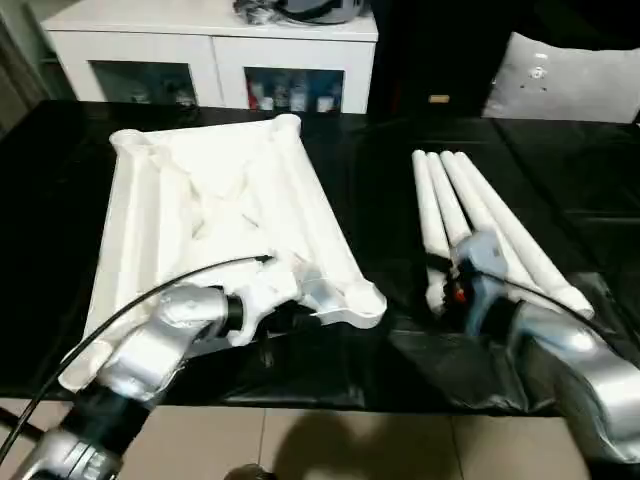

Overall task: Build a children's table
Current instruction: Move table base, then pick table leg

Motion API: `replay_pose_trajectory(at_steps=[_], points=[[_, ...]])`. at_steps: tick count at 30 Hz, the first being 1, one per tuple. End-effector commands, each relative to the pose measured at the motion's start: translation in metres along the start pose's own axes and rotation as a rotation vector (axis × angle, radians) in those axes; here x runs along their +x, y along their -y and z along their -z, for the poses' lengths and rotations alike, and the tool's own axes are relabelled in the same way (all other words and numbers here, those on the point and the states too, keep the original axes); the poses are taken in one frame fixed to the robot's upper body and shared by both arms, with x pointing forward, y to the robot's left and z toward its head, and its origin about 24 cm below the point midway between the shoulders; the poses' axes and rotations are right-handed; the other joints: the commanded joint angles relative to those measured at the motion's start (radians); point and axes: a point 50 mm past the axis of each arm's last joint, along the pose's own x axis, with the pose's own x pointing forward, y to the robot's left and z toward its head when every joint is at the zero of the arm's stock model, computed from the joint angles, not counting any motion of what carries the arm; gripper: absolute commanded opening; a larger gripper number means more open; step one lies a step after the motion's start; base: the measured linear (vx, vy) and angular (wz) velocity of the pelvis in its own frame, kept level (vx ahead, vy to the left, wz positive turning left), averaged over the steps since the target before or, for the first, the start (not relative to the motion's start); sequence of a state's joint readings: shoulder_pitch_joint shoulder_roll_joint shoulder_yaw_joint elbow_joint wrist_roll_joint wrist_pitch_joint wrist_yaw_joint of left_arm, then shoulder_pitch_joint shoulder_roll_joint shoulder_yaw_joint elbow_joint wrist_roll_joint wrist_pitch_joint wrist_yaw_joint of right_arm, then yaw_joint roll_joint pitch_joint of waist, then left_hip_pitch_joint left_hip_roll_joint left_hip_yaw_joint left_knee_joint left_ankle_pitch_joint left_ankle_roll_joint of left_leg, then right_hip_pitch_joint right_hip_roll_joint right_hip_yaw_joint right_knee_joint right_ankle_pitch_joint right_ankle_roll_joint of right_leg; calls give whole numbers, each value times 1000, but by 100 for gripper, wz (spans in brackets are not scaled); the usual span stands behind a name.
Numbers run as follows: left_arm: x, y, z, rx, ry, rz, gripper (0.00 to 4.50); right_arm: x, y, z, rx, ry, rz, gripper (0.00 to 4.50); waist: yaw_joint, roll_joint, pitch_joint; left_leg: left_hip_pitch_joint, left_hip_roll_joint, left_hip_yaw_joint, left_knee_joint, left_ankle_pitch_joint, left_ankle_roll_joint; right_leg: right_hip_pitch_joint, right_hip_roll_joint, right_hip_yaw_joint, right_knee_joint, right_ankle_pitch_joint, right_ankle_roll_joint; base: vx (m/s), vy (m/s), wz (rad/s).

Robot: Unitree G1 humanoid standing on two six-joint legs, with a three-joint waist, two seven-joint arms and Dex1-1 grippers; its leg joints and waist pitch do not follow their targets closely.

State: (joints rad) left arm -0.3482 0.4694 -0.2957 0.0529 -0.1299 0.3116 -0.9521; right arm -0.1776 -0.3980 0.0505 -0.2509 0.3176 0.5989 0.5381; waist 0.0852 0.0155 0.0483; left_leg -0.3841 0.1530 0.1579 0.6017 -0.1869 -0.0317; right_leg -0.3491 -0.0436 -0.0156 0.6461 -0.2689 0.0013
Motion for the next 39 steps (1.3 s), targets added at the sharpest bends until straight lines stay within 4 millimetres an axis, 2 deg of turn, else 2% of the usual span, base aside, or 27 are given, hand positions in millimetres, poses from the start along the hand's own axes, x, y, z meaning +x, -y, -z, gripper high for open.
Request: replay_pose_trajectory(at_steps=[1,3,4,6,8,9,11,13,16,18,20,22,24,25,26,28,29,30,32,34,35,36,39], points=[[-9,-5,-12,-7,58,-51,99,7,8,-5,-28,10,77,450,-1,-1,-53,26,74,-22,-72,-138,0,19,-98,40,-76,33,-242,0,0,0],[-10,-5,-14,-9,64,-57,98,8,8,-6,-23,13,83,450,-1,1,-52,27,73,-22,-73,-136,-5,17,-96,41,-77,25,-234,0,0,0],[-13,-5,-16,-6,68,-70,133,12,11,-9,3,28,107,450,-1,-7,-53,26,74,-21,-73,-128,-2,19,-96,42,-76,41,-226,0,0,0],[-16,-5,-19,-3,72,-81,142,15,12,-14,23,51,129,450,0,-2,-55,26,73,-21,-72,-101,1,18,-95,41,-71,71,-218,0,0,0],[-19,-3,-24,-4,82,-92,142,20,13,-20,64,82,141,450,-2,0,-57,24,72,-21,-70,-88,3,19,-94,41,-69,98,-215,0,0,0],[-19,-3,-24,-4,82,-92,156,20,13,-20,64,82,141,450,-3,0,-57,23,72,-21,-71,-86,2,19,-94,41,-68,104,-216,0,0,0],[-20,-1,-28,-13,110,-105,187,24,10,-22,63,87,144,450,-1,0,-56,24,71,-20,-71,-95,-5,20,-92,40,-70,92,-213,0,0,0],[-18,-1,-32,-20,123,-103,180,26,11,-21,76,70,164,450,0,0,-53,25,72,-19,-73,-108,-12,18,-92,41,-73,72,-207,0,0,0],[-16,0,-37,-29,140,-112,223,27,16,-18,53,29,248,450,-1,1,-53,25,70,-20,-77,-123,-33,17,-89,41,-75,42,-196,0,0,0],[-17,0,-37,-33,139,-113,225,27,17,-18,66,28,252,450,-1,3,-53,25,69,-19,-77,-130,-39,18,-91,42,-76,33,-189,0,0,0],[-18,-1,-37,-27,129,-121,232,28,19,-18,94,34,257,450,-3,1,-54,25,69,-19,-76,-126,-39,18,-90,43,-76,42,-183,0,0,0],[-19,-1,-37,-19,122,-130,272,28,21,-19,73,35,281,450,-3,1,-54,24,68,-19,-76,-115,-39,18,-88,42,-75,55,-180,0,0,0],[-20,-2,-37,-15,118,-137,265,28,22,-20,53,35,299,450,-4,1,-54,24,68,-19,-75,-109,-41,17,-87,42,-75,64,-178,0,0,0],[-20,-3,-38,-3,111,-153,281,30,26,-20,60,26,330,450,-4,2,-55,24,68,-19,-75,-107,-41,19,-88,42,-73,75,-177,0,0,0],[-20,-4,-38,2,107,-159,281,31,35,-16,20,-38,432,450,-5,6,-55,26,67,-19,-76,-111,-48,16,-87,41,-74,67,-179,0,0,0],[-19,-3,-39,1,107,-157,317,31,41,-11,8,-138,491,450,-8,4,-54,28,64,-19,-77,-105,-67,16,-81,40,-74,61,-184,0,0,0],[-19,-3,-39,1,107,-155,317,32,41,-9,50,-164,487,450,-6,10,-54,28,64,-19,-76,-111,-71,16,-83,41,-73,57,-182,0,0,0],[-19,-3,-39,1,107,-153,310,33,41,-8,88,-174,473,450,-5,7,-54,29,65,-18,-75,-128,-74,16,-84,43,-75,50,-176,0,0,0],[-19,-2,-39,1,102,-146,354,35,39,-10,90,-190,455,450,-3,10,-56,27,66,-19,-75,-120,-72,19,-85,43,-73,82,-169,0,0,0],[-18,-1,-39,1,100,-141,363,37,39,-10,60,-226,453,450,-3,9,-57,26,65,-20,-74,-103,-72,20,-84,42,-70,112,-171,0,0,0],[-17,-1,-39,-1,100,-138,356,39,39,-8,48,-249,454,450,-3,9,-57,26,64,-19,-74,-105,-70,20,-85,42,-71,112,-173,0,0,0],[-17,-1,-40,-2,100,-138,381,41,40,-7,49,-259,461,450,-3,10,-56,26,65,-18,-74,-113,-75,19,-86,42,-72,98,-178,0,0,0],[-16,-1,-40,-11,99,-140,398,46,43,-9,68,-270,488,450,-4,8,-55,26,66,-18,-75,-119,-78,18,-86,43,-72,80,-181,0,0,0]])
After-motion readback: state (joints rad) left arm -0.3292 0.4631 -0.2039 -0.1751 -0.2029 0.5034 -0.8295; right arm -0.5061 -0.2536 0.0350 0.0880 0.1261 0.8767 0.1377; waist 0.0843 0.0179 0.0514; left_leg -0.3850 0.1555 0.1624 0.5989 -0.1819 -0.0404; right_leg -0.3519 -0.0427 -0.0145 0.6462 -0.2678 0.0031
